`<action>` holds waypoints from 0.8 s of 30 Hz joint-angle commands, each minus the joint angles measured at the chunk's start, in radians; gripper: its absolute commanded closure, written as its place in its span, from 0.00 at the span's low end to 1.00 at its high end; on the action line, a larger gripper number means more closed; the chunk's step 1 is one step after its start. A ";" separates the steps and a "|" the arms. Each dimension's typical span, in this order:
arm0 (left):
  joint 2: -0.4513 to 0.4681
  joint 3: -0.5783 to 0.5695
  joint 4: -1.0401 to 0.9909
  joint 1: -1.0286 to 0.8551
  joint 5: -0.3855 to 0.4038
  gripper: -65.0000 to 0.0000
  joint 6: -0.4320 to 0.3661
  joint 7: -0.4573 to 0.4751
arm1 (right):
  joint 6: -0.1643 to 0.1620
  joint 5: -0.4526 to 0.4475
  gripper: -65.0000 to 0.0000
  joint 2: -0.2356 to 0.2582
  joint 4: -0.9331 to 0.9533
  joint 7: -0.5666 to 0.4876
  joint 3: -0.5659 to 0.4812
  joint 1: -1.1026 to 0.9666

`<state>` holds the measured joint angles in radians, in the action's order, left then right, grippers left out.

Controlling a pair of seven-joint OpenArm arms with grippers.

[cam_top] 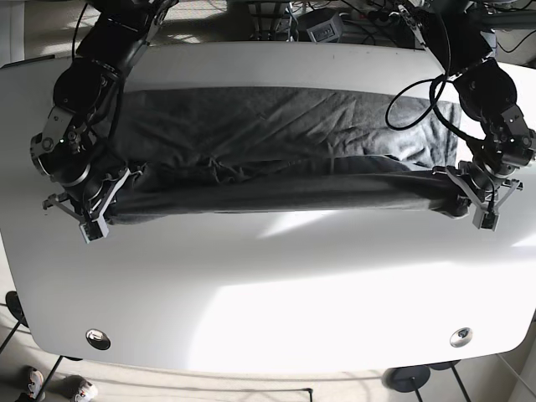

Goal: Fold the T-shirt properly
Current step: 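Fold the hem over toward the collar with both grippers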

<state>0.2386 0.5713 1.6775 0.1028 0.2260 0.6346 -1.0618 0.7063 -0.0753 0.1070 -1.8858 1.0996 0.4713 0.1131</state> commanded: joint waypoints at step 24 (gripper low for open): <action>0.084 0.098 0.026 -0.240 -0.018 0.71 0.046 0.015 | -0.008 -0.481 0.20 0.015 -0.054 0.006 0.132 -0.326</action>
<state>0.3023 0.6632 1.6844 -0.1486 0.2016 0.6819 -1.0592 0.6983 -0.5556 0.1131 -1.9232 1.1332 0.6022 -0.2176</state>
